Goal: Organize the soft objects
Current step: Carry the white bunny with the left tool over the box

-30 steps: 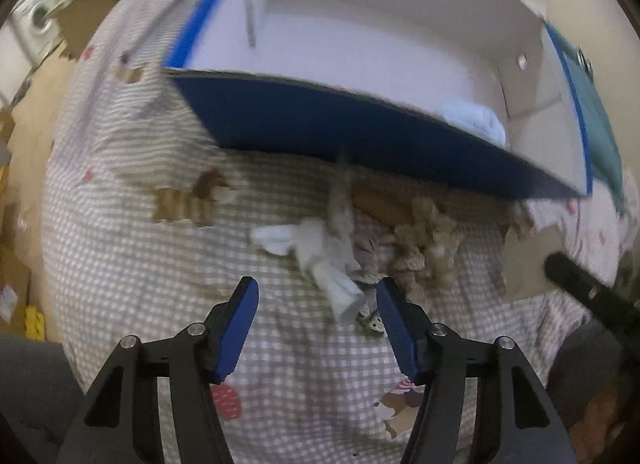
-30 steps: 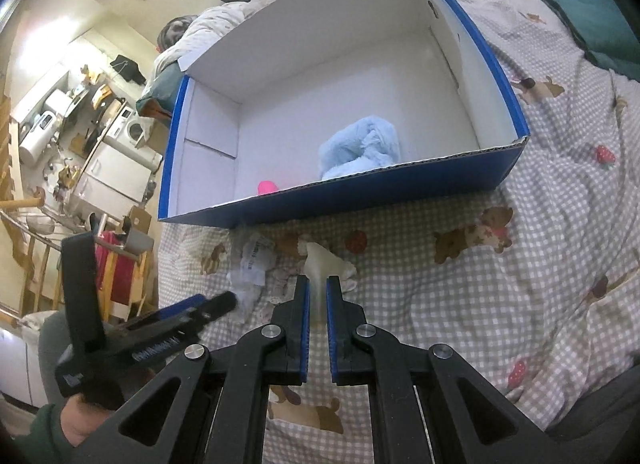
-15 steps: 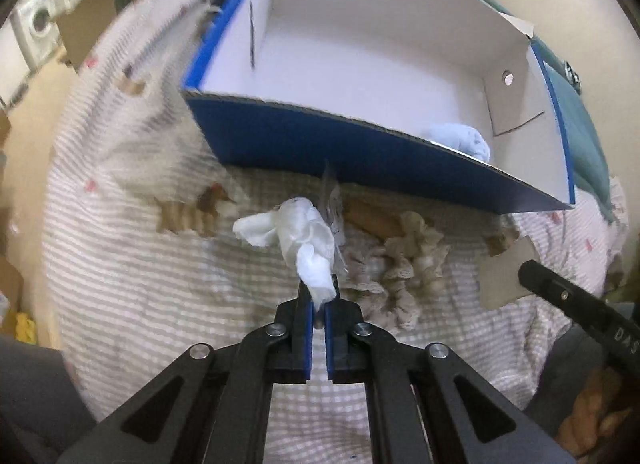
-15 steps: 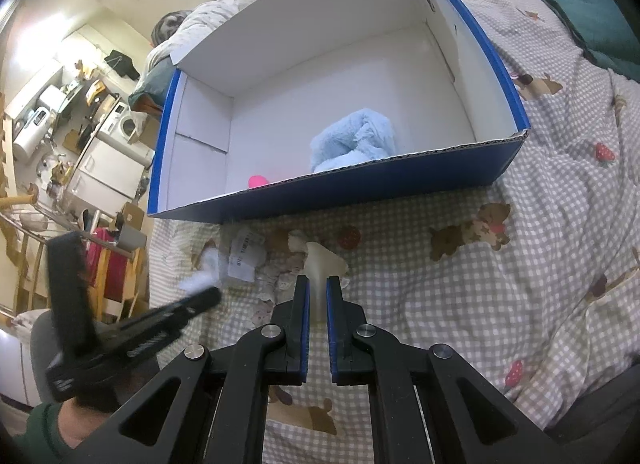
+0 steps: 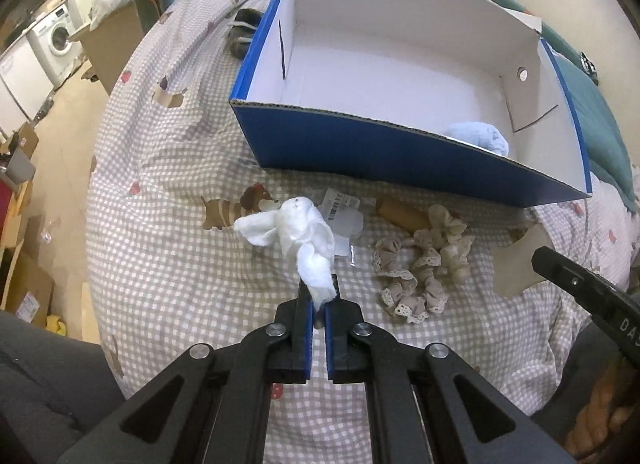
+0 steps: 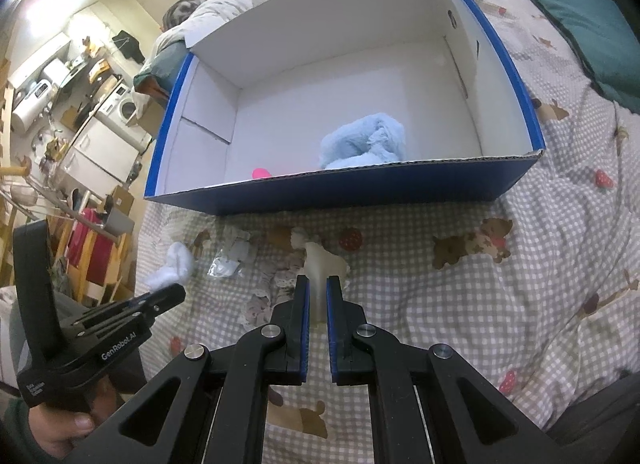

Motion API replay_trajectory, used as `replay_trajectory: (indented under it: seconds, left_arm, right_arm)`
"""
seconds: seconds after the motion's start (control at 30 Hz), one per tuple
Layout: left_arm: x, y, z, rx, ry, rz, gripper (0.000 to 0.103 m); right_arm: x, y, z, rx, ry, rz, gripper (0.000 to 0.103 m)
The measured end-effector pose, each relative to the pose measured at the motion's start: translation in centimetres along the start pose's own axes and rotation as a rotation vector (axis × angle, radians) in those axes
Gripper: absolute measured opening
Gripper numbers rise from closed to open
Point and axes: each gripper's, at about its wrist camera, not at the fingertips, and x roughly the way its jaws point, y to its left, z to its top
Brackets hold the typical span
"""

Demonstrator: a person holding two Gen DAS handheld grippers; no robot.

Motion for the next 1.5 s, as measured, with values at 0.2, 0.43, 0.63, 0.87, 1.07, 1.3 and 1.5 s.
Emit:
replay_trajectory:
  seconds: [0.2, 0.43, 0.63, 0.87, 1.07, 1.3, 1.5]
  left_arm:
    - [-1.9, 0.6, 0.0, -0.018, -0.056, 0.007, 0.005]
    - [-5.1, 1.3, 0.9, -0.026, -0.145, 0.003, 0.005]
    - [-7.5, 0.8, 2.8, -0.005, -0.197, -0.017, 0.005]
    - [-8.5, -0.6, 5.9, 0.047, -0.239, -0.024, 0.005]
    - [-7.8, -1.7, 9.4, 0.08, -0.249, -0.024, 0.005]
    - [-6.1, -2.9, 13.2, 0.112, -0.246, -0.013, 0.005]
    - [-3.3, -3.7, 15.5, 0.134, -0.226, 0.007, 0.005]
  right_arm:
    - [-1.1, 0.1, 0.2, 0.004, -0.048, 0.051, 0.009]
    - [-4.4, -0.9, 1.1, 0.083, -0.16, 0.239, 0.009]
    - [-5.9, -1.5, 2.3, 0.122, -0.202, 0.279, 0.009]
    - [-6.3, -1.5, 4.4, 0.107, -0.224, 0.258, 0.009]
    - [-6.9, -1.7, 7.5, 0.076, -0.257, 0.22, 0.009]
    - [-5.8, -1.8, 11.0, 0.029, -0.275, 0.166, 0.009]
    - [-3.4, -2.4, 11.8, 0.029, -0.259, 0.139, 0.009]
